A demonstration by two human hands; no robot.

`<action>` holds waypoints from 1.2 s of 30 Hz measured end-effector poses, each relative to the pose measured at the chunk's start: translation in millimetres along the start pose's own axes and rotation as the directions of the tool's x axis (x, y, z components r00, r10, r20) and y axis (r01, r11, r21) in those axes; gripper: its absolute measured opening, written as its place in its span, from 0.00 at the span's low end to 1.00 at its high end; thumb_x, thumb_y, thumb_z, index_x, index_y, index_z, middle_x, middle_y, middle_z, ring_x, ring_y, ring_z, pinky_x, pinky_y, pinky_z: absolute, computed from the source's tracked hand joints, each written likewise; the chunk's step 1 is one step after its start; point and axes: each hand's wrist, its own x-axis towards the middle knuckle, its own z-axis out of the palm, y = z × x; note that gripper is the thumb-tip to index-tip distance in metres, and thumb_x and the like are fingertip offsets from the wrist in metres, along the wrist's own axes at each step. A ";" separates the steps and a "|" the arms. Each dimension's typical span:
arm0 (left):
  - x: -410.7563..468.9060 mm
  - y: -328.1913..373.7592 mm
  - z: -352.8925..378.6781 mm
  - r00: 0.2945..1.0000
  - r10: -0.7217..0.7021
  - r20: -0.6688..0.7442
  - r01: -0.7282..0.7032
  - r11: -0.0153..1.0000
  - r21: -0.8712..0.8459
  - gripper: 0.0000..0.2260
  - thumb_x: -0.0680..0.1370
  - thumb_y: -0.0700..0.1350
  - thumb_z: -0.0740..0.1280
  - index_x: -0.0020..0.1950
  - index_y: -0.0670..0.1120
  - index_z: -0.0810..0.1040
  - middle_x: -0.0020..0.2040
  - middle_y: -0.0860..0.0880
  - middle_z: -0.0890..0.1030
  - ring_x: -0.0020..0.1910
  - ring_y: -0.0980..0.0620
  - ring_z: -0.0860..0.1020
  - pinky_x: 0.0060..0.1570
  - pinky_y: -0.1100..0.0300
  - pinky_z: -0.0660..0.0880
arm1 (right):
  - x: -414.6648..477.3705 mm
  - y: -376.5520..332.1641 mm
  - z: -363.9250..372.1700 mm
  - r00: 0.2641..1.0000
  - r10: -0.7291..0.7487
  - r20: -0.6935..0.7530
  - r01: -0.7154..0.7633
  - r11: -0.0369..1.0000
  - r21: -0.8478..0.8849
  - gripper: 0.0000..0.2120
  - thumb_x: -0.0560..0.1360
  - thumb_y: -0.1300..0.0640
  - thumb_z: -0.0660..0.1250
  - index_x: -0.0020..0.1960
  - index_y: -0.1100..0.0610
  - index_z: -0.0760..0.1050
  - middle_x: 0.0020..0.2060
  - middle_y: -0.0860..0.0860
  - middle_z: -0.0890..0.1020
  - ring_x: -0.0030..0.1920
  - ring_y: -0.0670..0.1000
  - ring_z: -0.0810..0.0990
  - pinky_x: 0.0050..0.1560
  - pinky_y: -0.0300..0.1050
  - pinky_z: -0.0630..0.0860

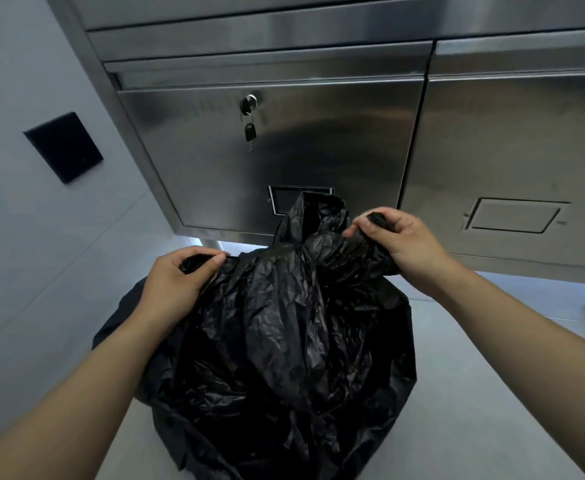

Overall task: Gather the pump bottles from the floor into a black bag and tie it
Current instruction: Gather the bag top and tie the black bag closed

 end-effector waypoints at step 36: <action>2.3 0.7 15.6 0.995 0.098 -0.026 -0.096 0.994 0.047 0.05 0.76 0.46 0.67 0.41 0.53 0.81 0.38 0.63 0.82 0.38 0.67 0.78 0.39 0.78 0.69 | -4.1 17.5 20.4 0.975 -0.216 0.054 0.222 0.956 -0.191 0.06 0.75 0.61 0.66 0.40 0.54 0.76 0.24 0.46 0.77 0.26 0.46 0.72 0.32 0.35 0.70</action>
